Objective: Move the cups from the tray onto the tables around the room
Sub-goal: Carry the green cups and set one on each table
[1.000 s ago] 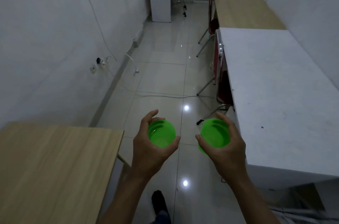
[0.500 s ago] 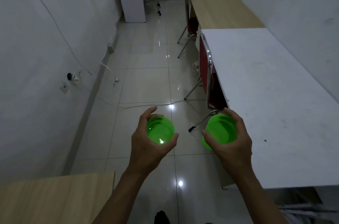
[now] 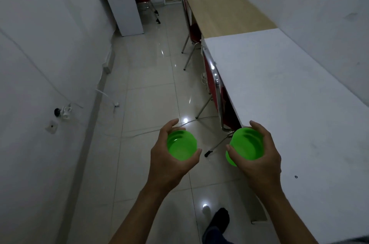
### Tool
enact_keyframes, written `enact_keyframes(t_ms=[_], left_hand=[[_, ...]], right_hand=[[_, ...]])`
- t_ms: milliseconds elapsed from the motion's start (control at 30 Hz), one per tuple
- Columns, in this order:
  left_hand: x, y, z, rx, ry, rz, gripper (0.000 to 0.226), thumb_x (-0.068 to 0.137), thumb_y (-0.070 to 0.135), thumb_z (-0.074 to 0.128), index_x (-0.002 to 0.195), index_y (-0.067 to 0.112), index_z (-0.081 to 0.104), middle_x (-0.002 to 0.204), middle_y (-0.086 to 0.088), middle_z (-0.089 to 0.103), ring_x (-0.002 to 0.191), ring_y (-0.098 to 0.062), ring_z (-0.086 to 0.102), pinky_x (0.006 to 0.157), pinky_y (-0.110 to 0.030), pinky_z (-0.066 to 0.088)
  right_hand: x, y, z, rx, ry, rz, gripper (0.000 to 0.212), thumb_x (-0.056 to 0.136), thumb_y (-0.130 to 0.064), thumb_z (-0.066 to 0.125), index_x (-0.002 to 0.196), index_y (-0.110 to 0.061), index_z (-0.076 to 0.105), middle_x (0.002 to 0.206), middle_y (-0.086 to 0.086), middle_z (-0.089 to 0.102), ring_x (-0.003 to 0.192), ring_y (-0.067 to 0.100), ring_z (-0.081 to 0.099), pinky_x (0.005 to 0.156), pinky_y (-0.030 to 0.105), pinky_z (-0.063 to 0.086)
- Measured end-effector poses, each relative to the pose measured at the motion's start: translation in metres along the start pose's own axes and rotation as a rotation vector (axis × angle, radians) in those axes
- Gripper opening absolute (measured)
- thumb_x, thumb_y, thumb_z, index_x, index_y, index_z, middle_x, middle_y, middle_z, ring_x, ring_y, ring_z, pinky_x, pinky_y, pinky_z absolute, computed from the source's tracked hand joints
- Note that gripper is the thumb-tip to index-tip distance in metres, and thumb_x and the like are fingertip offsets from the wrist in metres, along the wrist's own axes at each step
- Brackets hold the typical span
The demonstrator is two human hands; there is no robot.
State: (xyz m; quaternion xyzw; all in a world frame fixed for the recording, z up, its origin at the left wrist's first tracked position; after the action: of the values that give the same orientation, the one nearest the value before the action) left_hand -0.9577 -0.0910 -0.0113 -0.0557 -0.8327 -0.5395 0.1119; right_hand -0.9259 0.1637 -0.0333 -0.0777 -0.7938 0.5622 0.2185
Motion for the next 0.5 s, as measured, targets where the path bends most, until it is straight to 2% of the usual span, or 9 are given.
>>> enact_keyframes(t_ms=[67, 233, 333, 500], left_hand=[[0.019, 0.004, 0.014, 0.005, -0.020, 0.013, 0.087, 0.063, 0.027, 0.094, 0.136, 0.035, 0.047, 0.113, 0.022, 0.063, 0.110, -0.005, 0.062, 0.090, -0.019, 0.051], [0.076, 0.016, 0.065, -0.001, -0.047, 0.026, 0.086, 0.062, 0.023, 0.095, 0.133, 0.035, 0.048, 0.112, 0.019, 0.064, 0.108, -0.007, 0.064, 0.089, -0.017, 0.050], [0.100, 0.022, 0.092, -0.015, -0.068, 0.036, 0.086, 0.062, 0.020, 0.095, 0.133, 0.034, 0.049, 0.111, 0.019, 0.064, 0.108, -0.006, 0.064, 0.089, -0.015, 0.049], [0.130, 0.030, 0.129, -0.024, -0.114, 0.051, 0.086, 0.063, 0.019, 0.095, 0.135, 0.033, 0.048, 0.112, 0.018, 0.064, 0.109, -0.006, 0.063, 0.089, -0.014, 0.049]], right_hand=[[0.019, 0.006, -0.002, 0.003, 0.006, -0.001, 0.082, 0.066, -0.025, 0.095, 0.137, -0.031, 0.055, 0.127, -0.024, 0.060, 0.119, 0.001, 0.058, 0.100, 0.026, 0.048], [0.083, 0.027, -0.022, 0.006, 0.049, 0.024, 0.082, 0.066, -0.024, 0.095, 0.137, -0.033, 0.054, 0.125, -0.027, 0.060, 0.116, -0.007, 0.057, 0.096, 0.013, 0.046], [0.113, 0.038, -0.035, 0.002, 0.071, 0.029, 0.082, 0.066, -0.024, 0.095, 0.137, -0.031, 0.055, 0.126, -0.023, 0.061, 0.117, -0.003, 0.058, 0.097, 0.014, 0.046], [0.144, 0.052, -0.057, 0.005, 0.109, 0.048, 0.082, 0.066, -0.027, 0.094, 0.138, -0.031, 0.054, 0.127, -0.025, 0.060, 0.118, -0.005, 0.056, 0.096, 0.010, 0.045]])
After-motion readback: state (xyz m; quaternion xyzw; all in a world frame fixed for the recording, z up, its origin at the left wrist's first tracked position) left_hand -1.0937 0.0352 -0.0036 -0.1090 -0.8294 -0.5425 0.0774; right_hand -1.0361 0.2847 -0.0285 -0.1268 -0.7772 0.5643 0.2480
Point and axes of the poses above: each hand's wrist, its own x-axis towards the middle knuckle, its own z-axis out of the palm, y = z × x, the point moved 9 cm from there along x, towards the middle knuckle
